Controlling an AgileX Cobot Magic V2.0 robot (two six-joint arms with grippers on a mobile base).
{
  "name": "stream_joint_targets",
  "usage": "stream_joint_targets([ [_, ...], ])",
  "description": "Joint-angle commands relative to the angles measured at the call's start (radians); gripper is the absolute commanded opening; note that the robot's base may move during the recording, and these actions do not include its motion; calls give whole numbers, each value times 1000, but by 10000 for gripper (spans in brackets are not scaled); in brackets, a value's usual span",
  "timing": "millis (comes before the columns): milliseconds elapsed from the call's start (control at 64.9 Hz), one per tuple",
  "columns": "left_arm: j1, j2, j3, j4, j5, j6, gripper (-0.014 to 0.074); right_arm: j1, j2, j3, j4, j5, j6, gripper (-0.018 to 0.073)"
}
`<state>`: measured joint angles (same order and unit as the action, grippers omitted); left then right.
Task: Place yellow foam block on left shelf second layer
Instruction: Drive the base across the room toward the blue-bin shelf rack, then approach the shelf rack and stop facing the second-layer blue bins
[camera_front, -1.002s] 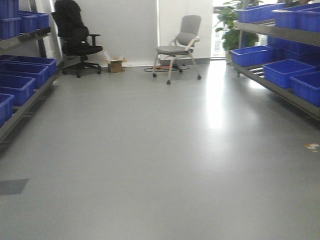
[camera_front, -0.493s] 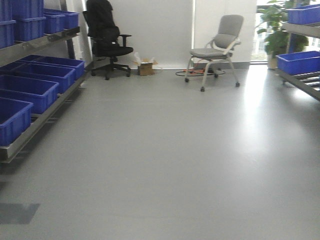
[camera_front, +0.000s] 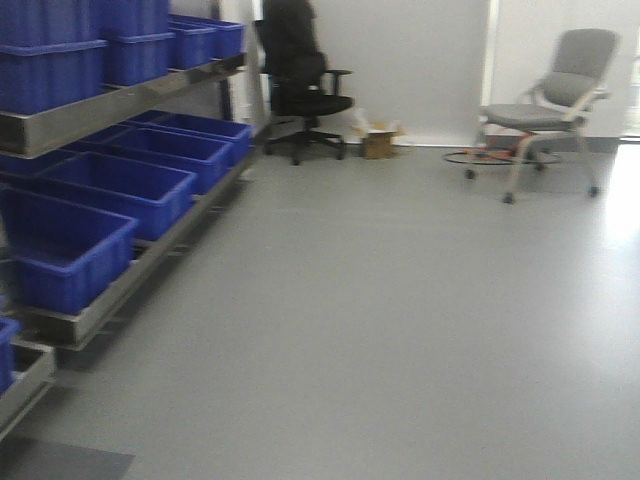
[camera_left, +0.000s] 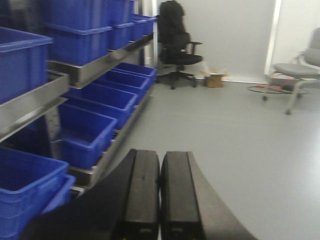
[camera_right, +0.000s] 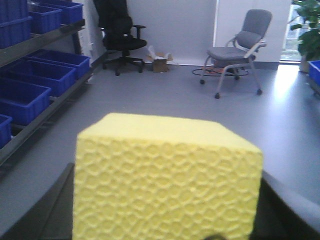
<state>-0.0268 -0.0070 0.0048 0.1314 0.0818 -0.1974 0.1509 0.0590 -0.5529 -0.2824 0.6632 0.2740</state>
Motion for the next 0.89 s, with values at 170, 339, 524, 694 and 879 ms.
stream_joint_targets([
  [170,-3,8,26,-2,-88,-4,136,-6,18,-26,-19,-87,-11,183],
  [339,-3,8,26,-2,-88,-4,136,-6,18,-26,-19,-87,-11,183],
  [524,-3,8,26,-2,-88,-4,136,-6,18,-26,-19,-87,-11,183],
  [694,-3,8,26,-2,-88,-4,136,-6,18,-26,-19,-87,-11,183],
  [879,-3,8,26,-2,-88,-4,136,-6,18,-26,-19,-86,-11,183],
])
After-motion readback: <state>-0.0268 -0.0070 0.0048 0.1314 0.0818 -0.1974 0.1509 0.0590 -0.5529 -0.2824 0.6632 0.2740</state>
